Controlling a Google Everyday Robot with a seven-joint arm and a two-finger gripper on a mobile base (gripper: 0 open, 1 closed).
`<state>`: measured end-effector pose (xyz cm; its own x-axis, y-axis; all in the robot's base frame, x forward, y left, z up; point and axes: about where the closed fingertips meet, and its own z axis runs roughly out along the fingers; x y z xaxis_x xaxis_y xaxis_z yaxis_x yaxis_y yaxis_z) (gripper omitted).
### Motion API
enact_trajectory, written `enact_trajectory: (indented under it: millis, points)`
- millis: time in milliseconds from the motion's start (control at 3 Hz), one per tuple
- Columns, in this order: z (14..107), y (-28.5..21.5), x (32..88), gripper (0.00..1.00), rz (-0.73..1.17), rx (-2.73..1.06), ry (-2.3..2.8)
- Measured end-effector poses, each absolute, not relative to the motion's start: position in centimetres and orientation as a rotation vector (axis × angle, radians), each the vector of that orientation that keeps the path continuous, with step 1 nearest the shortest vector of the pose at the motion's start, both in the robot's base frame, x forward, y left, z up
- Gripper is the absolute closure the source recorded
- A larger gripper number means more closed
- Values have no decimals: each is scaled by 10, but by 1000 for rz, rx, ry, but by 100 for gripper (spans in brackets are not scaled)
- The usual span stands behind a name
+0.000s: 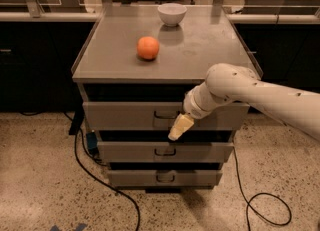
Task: Open top drawer
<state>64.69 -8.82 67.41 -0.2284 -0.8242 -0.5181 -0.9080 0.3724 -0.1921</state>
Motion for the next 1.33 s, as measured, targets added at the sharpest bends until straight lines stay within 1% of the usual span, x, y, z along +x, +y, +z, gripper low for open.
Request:
enact_trajectory:
  millis: [333,667,1333]
  points:
    - [674,-88,647,0,202,-1490,2093]
    - [651,-84,633,0,254,-1522,2163]
    - [653,-84,629,0,271,-1533,2174]
